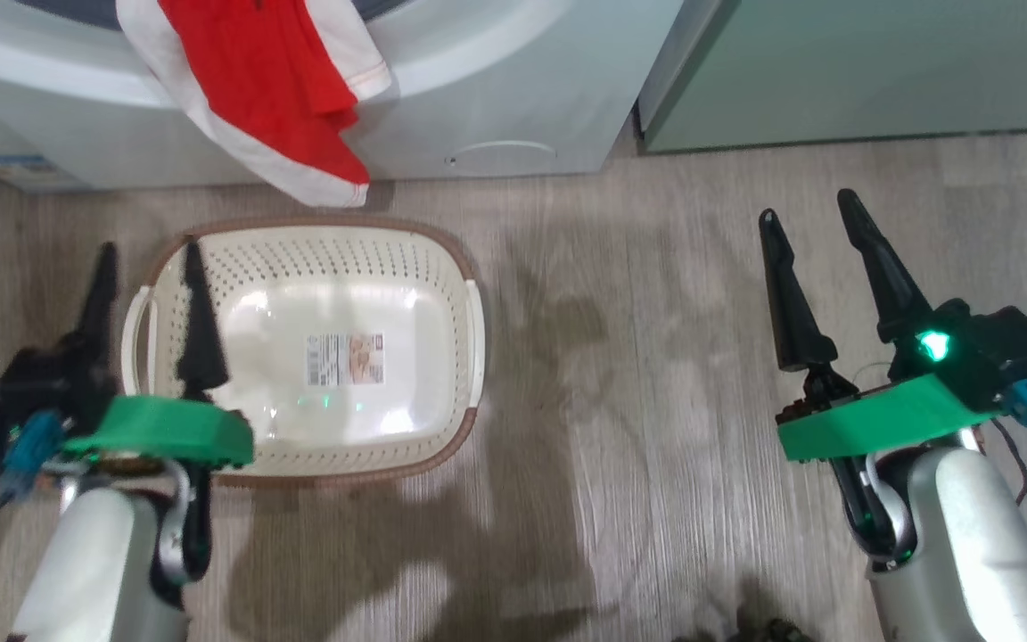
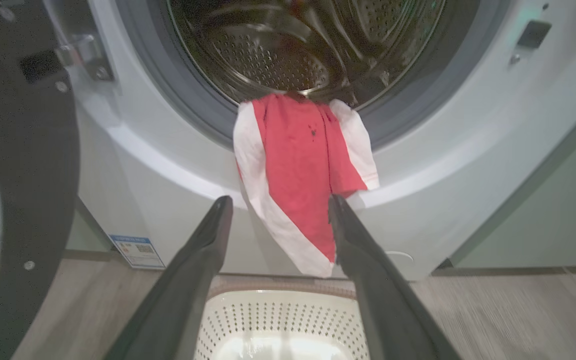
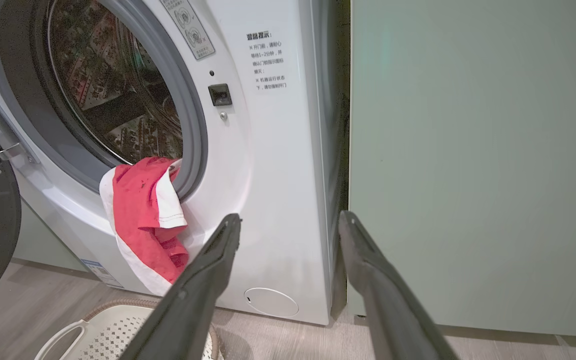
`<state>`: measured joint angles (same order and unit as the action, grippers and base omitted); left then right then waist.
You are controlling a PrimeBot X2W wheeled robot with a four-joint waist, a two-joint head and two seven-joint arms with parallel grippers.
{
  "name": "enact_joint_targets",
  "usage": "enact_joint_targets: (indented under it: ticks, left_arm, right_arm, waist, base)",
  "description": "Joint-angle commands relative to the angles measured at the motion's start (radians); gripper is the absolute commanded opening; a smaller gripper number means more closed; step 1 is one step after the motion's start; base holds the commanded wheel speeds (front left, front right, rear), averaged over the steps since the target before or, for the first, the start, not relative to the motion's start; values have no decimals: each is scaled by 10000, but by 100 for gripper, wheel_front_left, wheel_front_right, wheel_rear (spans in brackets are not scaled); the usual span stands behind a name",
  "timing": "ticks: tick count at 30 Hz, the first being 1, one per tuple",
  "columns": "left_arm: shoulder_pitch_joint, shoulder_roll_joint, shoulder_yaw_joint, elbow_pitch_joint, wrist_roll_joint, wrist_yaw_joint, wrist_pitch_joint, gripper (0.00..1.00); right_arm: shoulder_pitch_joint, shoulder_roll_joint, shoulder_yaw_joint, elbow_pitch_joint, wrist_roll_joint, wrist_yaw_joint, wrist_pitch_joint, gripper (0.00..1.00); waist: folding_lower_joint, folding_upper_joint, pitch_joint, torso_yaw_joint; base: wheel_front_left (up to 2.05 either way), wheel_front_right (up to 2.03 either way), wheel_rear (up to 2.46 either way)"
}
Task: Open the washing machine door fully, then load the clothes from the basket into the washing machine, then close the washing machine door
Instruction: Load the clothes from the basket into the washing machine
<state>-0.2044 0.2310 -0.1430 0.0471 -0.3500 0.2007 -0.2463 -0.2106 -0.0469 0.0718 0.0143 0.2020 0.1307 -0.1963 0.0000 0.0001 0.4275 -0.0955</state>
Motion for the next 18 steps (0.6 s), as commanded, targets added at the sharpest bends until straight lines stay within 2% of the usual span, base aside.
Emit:
enact_joint_targets:
  ticks: [1,6,11,18]
  left_arm:
    - [-430,133,202,-204,28,-101,136,100]
    - [-1662,109,-230,707,-247,-706,835,100]
    - [-3239,99,-482,2579,-590,-1416,1409,100]
    - [-5110,348,-222,5102,-1051,-1938,1782,100]
  right_arm:
    - [9,-33,182,-412,-103,0,35,100]
    - [-268,-33,296,-552,-76,0,30,100]
    - [-632,-33,648,-449,45,0,-120,100]
    - [-904,-33,920,-185,290,0,-407,100]
  waist:
    - [0,-1,210,74]
    - [0,-1,859,111]
    - [0,-1,1427,-185]
    - [0,-1,1901,-716]
  base:
    - [0,0,0]
    - [0,0,0]
    - [0,0,0]
    - [0,0,0]
